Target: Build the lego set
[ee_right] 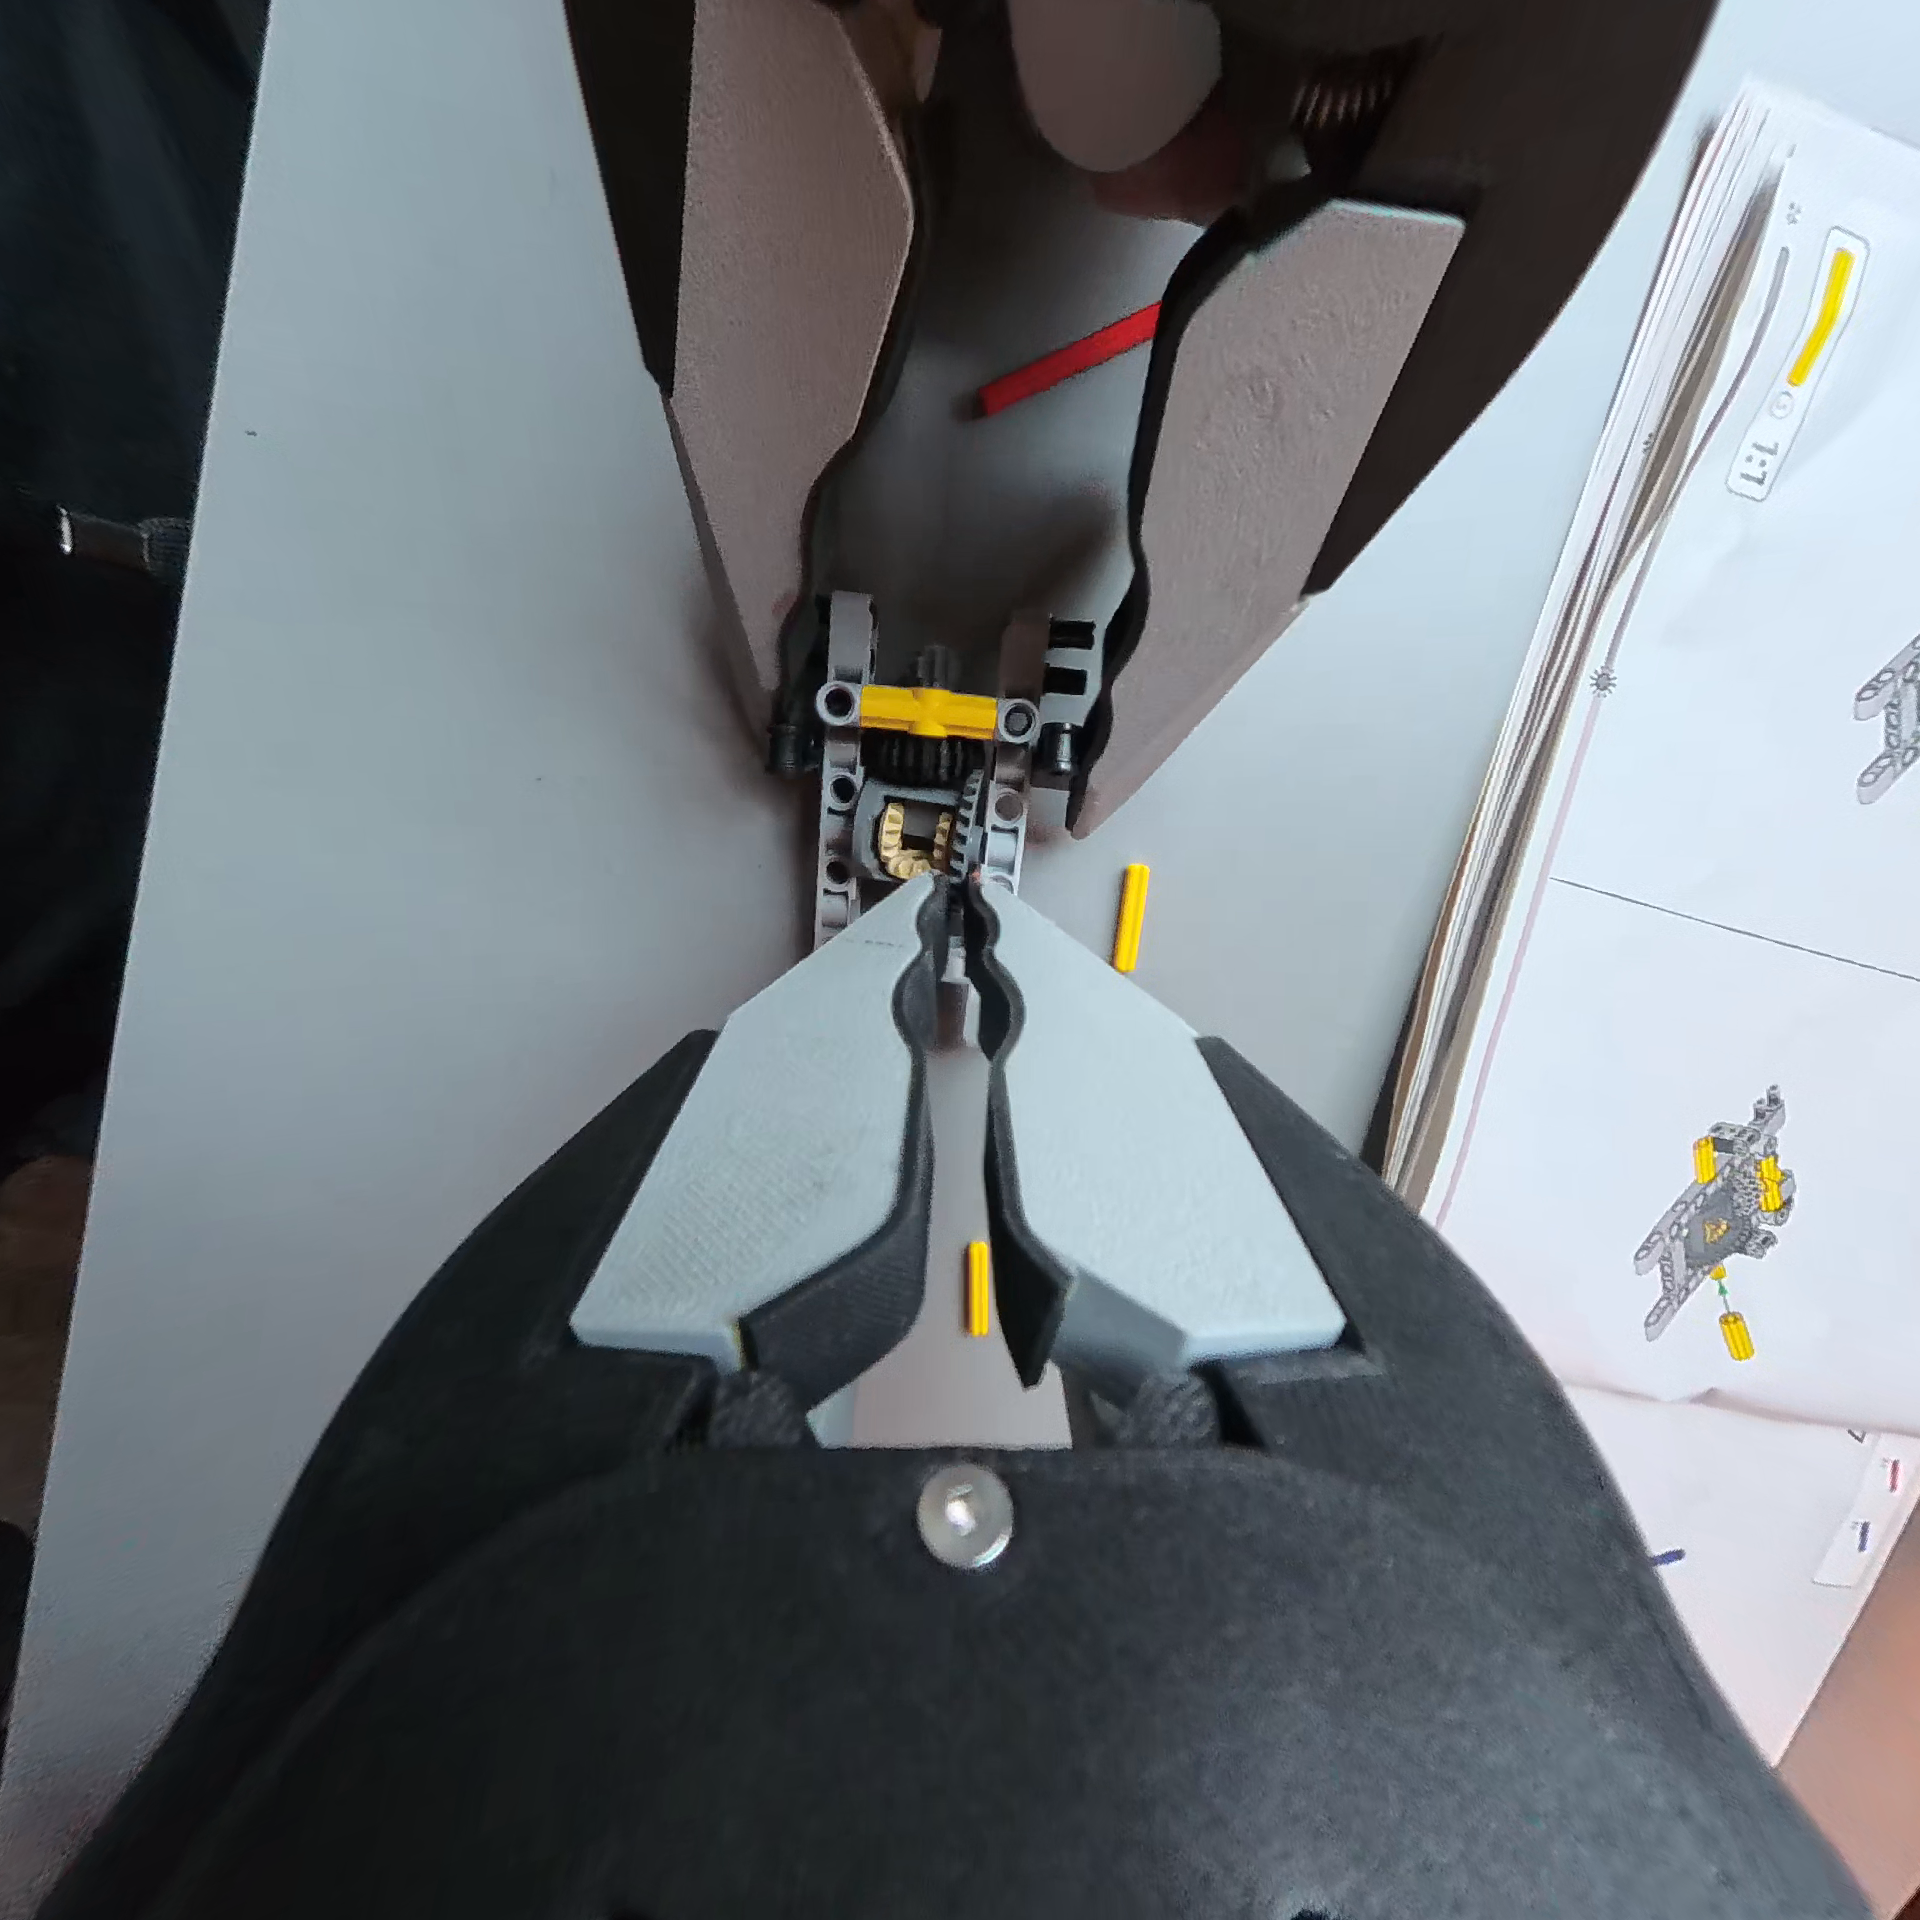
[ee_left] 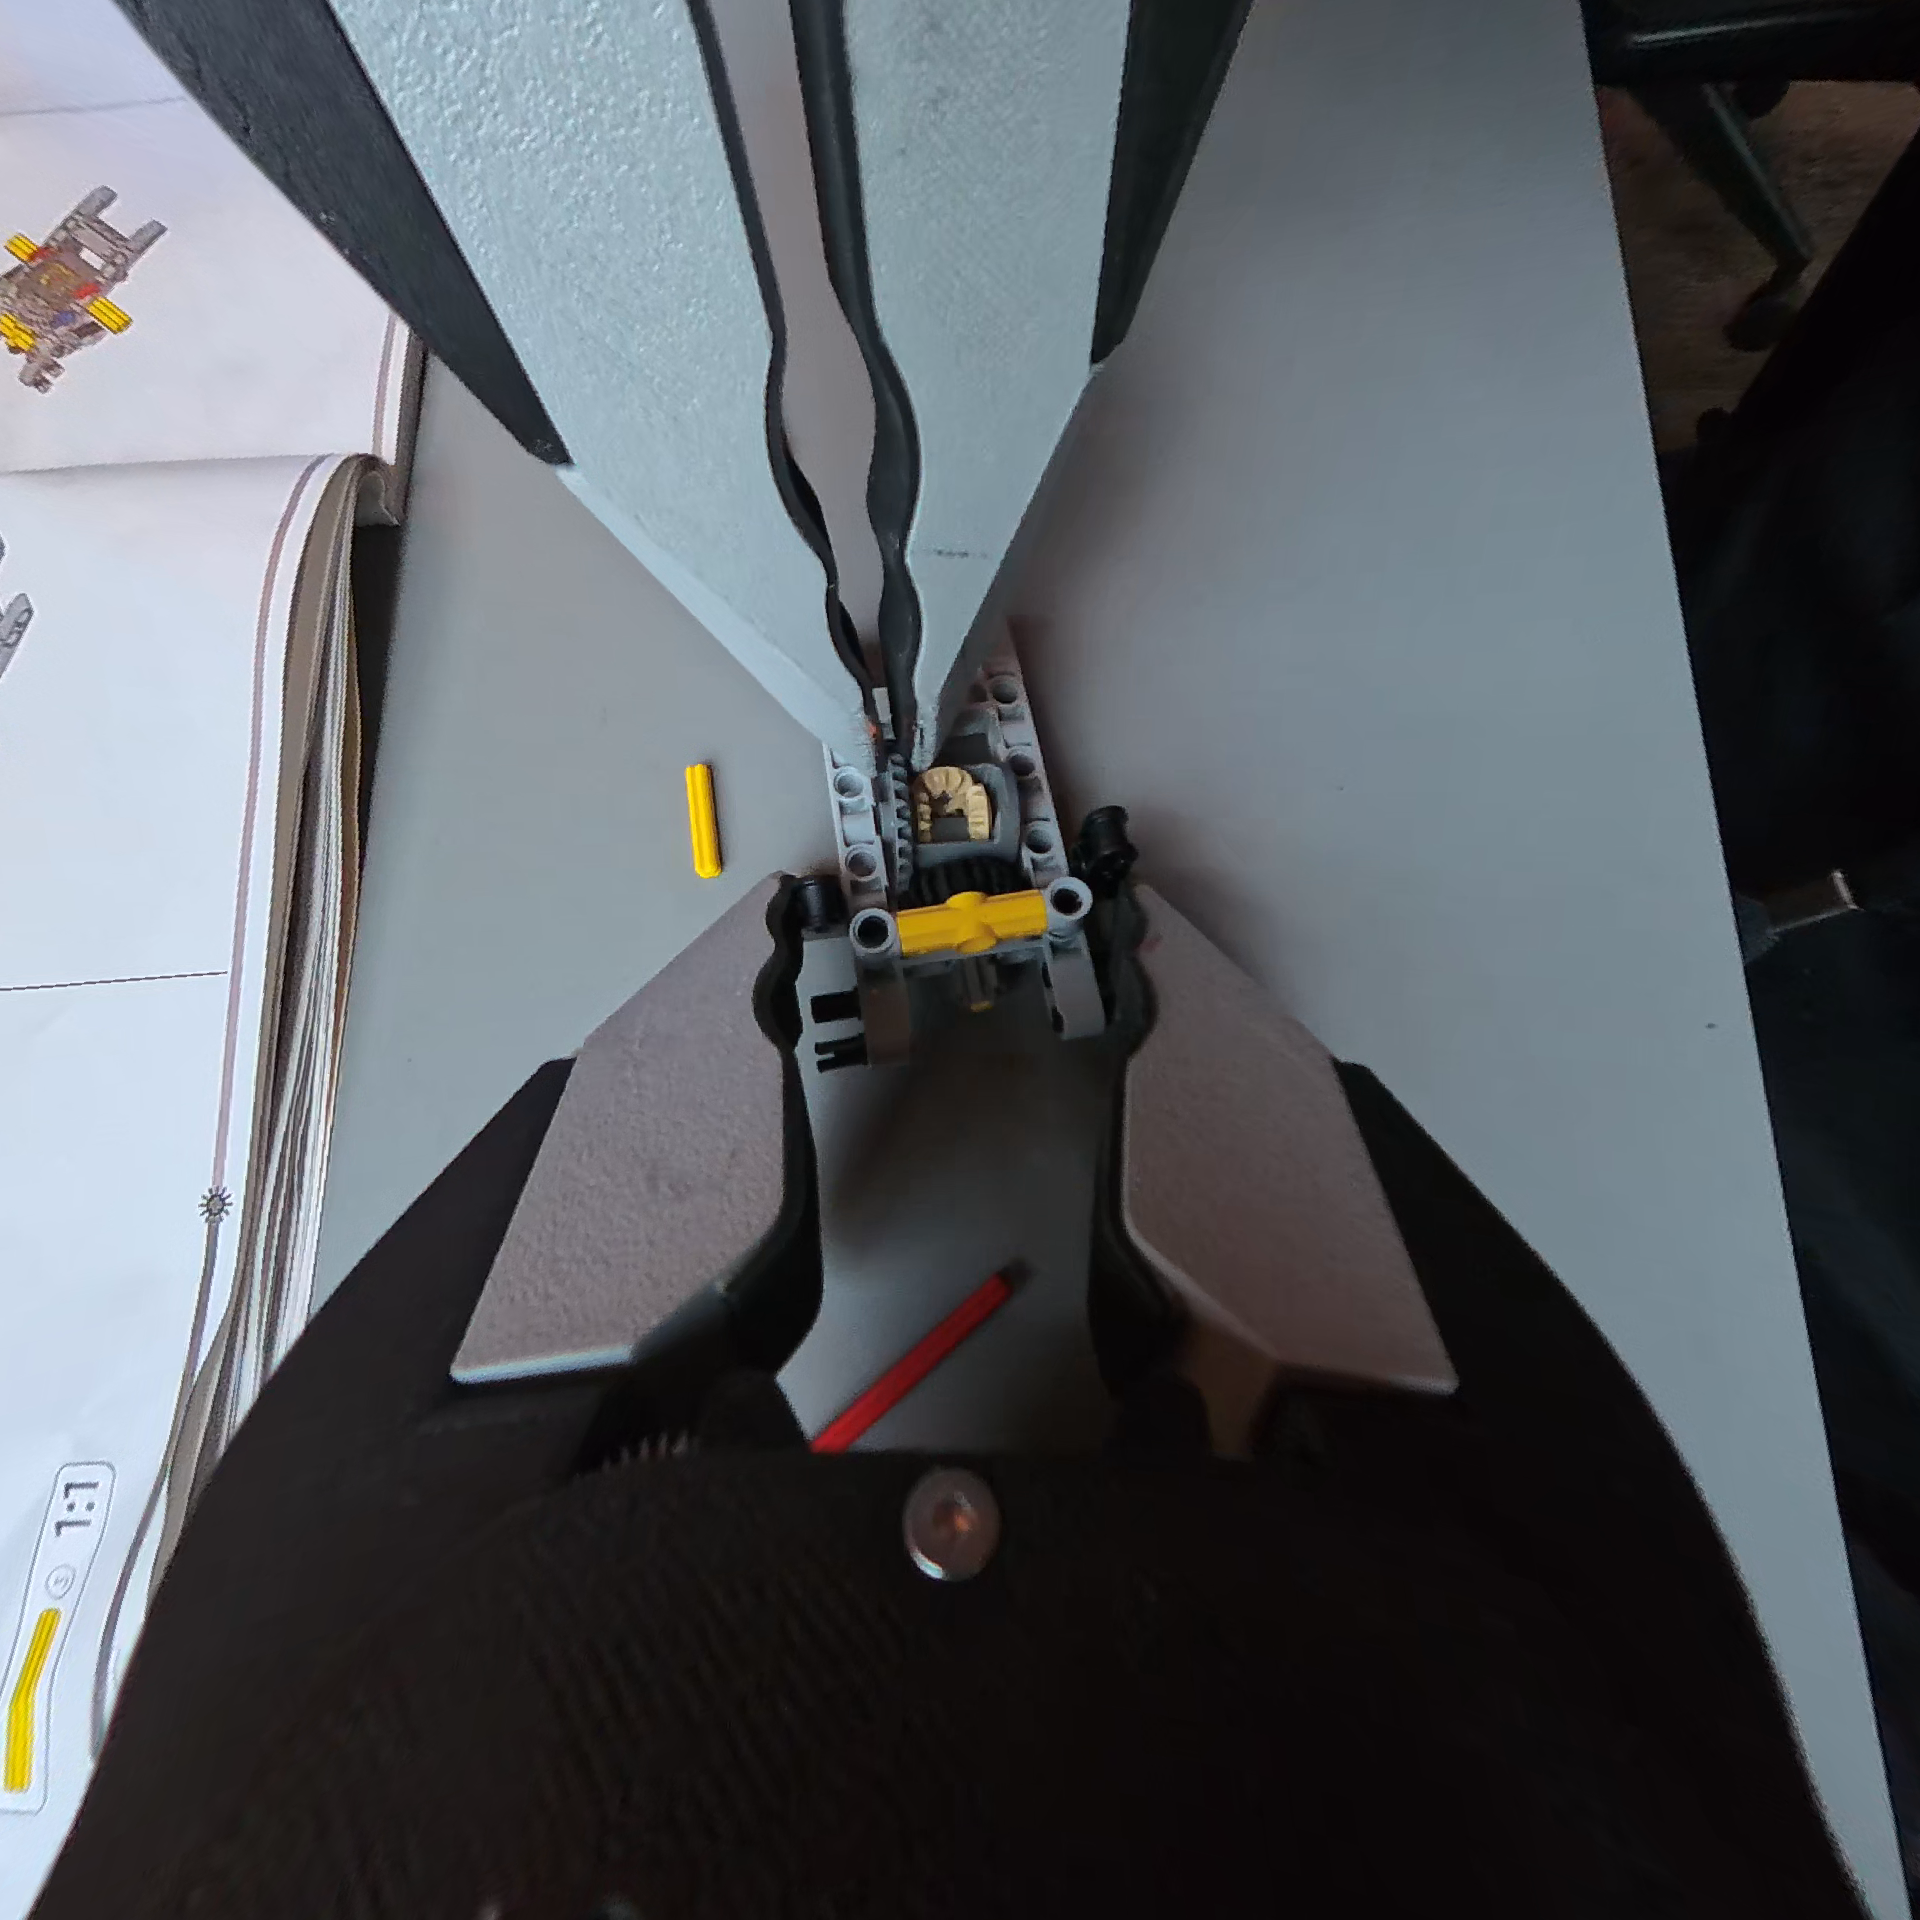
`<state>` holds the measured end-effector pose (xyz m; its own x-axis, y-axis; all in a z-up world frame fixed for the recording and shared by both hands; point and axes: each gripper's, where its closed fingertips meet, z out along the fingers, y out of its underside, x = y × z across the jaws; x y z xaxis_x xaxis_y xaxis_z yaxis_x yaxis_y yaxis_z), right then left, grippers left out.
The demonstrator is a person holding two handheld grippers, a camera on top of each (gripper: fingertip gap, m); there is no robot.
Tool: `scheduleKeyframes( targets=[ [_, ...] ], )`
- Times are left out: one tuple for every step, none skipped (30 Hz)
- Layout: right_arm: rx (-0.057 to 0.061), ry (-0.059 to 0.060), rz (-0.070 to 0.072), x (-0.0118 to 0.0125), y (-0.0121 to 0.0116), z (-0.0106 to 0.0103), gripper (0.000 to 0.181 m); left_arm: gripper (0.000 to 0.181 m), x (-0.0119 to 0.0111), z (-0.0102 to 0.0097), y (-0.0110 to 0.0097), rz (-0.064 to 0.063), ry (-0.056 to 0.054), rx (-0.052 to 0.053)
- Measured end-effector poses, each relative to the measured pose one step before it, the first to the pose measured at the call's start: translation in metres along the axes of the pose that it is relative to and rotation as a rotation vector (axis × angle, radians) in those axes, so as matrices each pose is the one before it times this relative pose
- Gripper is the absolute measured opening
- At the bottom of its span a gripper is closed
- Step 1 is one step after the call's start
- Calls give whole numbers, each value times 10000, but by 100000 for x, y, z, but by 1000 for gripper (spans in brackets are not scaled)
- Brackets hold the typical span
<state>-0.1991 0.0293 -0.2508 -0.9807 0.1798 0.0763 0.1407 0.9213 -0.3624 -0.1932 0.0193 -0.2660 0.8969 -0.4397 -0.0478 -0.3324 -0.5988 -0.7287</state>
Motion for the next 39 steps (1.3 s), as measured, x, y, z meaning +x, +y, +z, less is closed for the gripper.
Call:
scheduleKeyframes(
  targets=[
    [40,40,12,8,10,10,0,57,-5,-13,-7,16,-8,6],
    [34,0,17,-12,-4,-4,0,57,9,-1,-2,11,3,4],
    [32,-44,0,-63,6,13,0,57,65,-9,-3,38,27,9],
    [23,-61,0,-67,13,-1,0,57,49,0,-9,42,15,7],
    [7,-30,30,-6,19,-3,0,57,-14,-3,-19,25,-29,7],
    [3,-10,18,5,0,2,0,57,-5,-9,-2,32,-26,9],
    [0,34,-15,16,-17,-7,0,57,4,-5,-16,20,-18,5],
    [-1,56,-28,36,-29,-26,0,57,-29,-3,3,-4,-17,1],
    [-14,48,-11,21,-8,-25,0,57,-24,2,-6,5,-30,4],
    [-25,1,21,-15,9,-29,0,57,10,9,-17,30,-7,6],
    [-26,-50,39,-70,23,-11,0,57,33,14,-20,28,12,4],
    [-51,-58,44,-58,68,12,0,57,36,13,-17,24,13,2],
    [-43,-34,37,-19,57,18,0,57,17,2,-28,33,-15,8],
    [21,-17,16,-11,-18,1,0,57,-6,11,-19,25,-27,5],
    [46,15,-9,17,-19,3,0,57,3,13,-22,28,-25,5],
    [39,17,-4,13,24,-5,0,57,-6,-2,-22,26,-28,6],
    [47,-4,21,-12,30,6,0,57,7,-1,-28,37,-30,9],
    [38,-19,21,-36,25,6,0,57,3,11,-26,42,-28,8],
    [33,5,6,-24,15,-4,0,57,2,0,-26,30,-27,6],
    [26,27,-16,8,8,-3,0,57,-9,8,-13,17,-11,4],
    [20,33,-26,18,-16,-5,0,57,4,0,0,-2,2,0],
    [-6,19,-32,9,5,-6,0,57,1,7,-5,-1,3,0],
    [-23,16,-21,13,21,-2,0,57,4,3,-4,5,-1,0],
    [-15,1,6,5,-7,-20,0,57,21,16,-15,0,16,0],
    [-21,-34,-5,-57,8,-18,0,57,32,17,-17,7,27,1],
    [-34,-28,-25,-60,23,5,0,57,30,22,-21,10,8,-3],
    [-24,0,-14,-14,21,-3,0,57,12,15,-17,5,-5,0],
    [3,2,8,8,-10,-6,0,57,-3,-2,9,-15,7,-5],
    [20,-17,33,-3,-16,12,0,57,-7,8,3,-27,10,-7],
    [24,-30,33,-42,-18,12,0,57,3,6,-4,-9,1,-2],
    [19,33,-1,29,6,31,0,57,-2,-6,-14,7,-13,3],
    [6,83,-33,47,29,47,2,57,33,13,-23,27,-4,4],
    [0,53,-37,9,28,24,2,57,31,7,-19,32,-6,6],
    [34,27,-19,-21,-25,-14,2,57,-3,-3,-18,16,-16,3],
    [74,2,-12,-42,-74,-42,2,57,6,-1,3,-4,2,-2],
    [80,-18,-2,-44,-83,-46,2,57,2,-5,3,5,0,2],
    [62,-18,11,-13,-55,-56,3,57,9,5,-13,20,-6,5],
    [46,-21,17,-12,-30,-57,4,57,34,-3,-11,32,-1,6],
    [45,-35,6,-40,-13,-78,5,57,3,-5,-20,28,-15,6]
  ],
)
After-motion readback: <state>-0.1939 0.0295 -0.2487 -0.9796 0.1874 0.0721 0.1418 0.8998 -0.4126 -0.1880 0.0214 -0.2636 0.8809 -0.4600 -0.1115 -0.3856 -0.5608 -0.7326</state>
